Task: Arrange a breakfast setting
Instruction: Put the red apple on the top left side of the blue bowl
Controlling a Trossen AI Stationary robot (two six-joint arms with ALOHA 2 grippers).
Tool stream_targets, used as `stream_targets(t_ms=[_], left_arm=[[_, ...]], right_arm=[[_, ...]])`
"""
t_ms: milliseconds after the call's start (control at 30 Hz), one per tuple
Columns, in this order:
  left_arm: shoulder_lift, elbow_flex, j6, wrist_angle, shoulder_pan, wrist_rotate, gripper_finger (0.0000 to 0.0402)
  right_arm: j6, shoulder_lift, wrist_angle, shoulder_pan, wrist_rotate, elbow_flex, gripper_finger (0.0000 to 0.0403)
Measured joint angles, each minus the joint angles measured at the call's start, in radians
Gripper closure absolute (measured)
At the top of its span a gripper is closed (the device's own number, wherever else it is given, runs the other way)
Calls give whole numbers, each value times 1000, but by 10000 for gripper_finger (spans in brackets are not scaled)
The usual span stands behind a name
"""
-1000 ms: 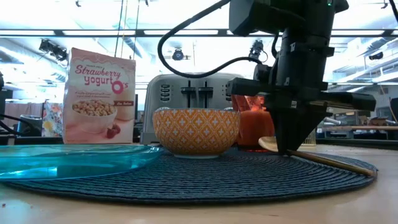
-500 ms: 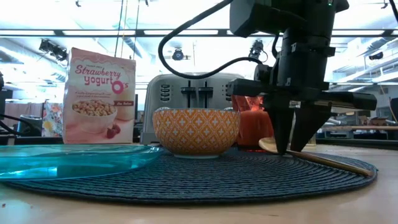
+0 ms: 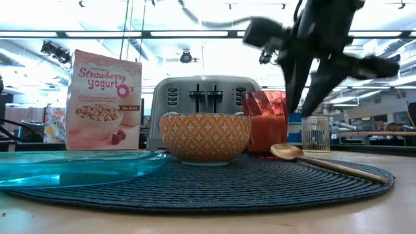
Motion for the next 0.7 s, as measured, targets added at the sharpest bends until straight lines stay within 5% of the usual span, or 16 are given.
stream_targets(t_ms=[400, 700], left_arm=[[0, 0, -18, 15, -111, -51, 219], [0, 0, -23, 19, -126, -96, 219]], right_arm=[[-61, -228, 2, 100, -86, 0, 313], [1, -316, 101, 278, -180, 0, 313]])
